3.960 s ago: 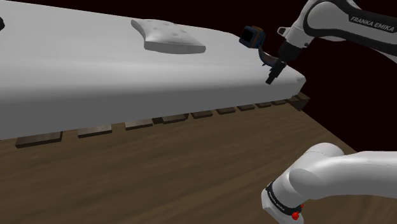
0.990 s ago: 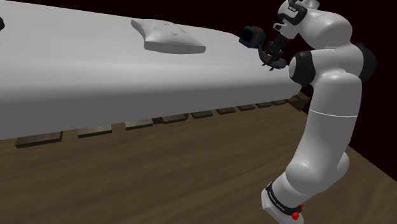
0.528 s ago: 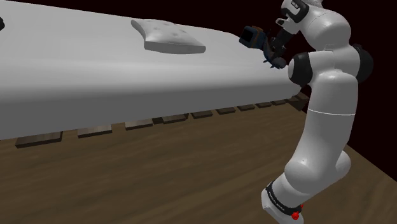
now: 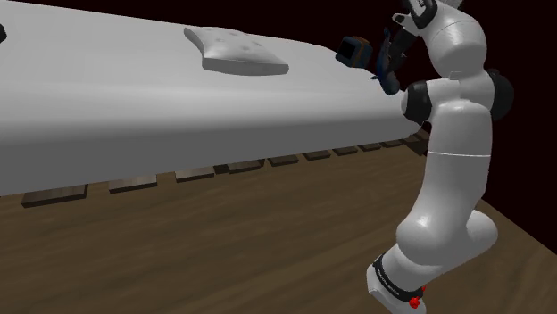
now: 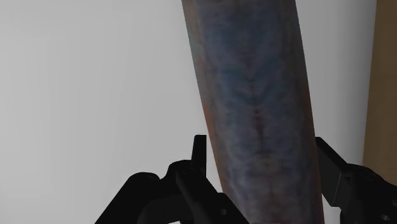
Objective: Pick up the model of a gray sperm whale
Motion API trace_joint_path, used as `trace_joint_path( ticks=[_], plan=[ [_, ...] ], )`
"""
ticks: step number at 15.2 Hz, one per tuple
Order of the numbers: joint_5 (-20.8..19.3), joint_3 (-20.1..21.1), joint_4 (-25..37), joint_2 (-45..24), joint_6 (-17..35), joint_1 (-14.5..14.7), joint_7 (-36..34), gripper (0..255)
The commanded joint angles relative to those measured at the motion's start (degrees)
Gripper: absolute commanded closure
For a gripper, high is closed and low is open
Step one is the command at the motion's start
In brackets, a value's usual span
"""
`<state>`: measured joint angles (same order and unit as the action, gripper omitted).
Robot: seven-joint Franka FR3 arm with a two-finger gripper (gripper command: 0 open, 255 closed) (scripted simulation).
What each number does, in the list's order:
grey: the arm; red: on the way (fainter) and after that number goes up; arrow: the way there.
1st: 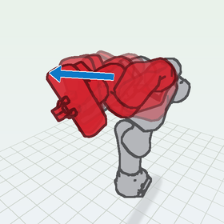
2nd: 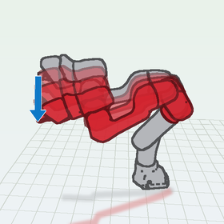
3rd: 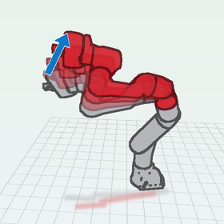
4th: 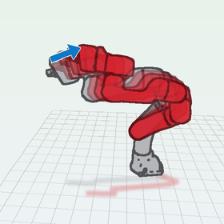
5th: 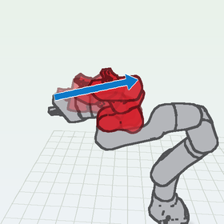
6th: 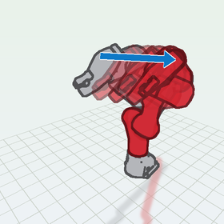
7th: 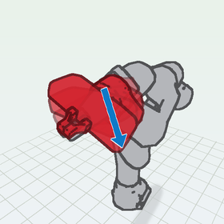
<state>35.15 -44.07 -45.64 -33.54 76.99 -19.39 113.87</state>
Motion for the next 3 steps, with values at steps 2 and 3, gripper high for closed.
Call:
trace_joint_path(
  ticks=[2,3],
  plan=[
    [1.81,1.21,7.01,-2.43,-3.71,-3.64,-1.38,255],
    [1.8,1.22,7.02,-2.43,-3.71,-3.65,-1.38,255]
  ],
)
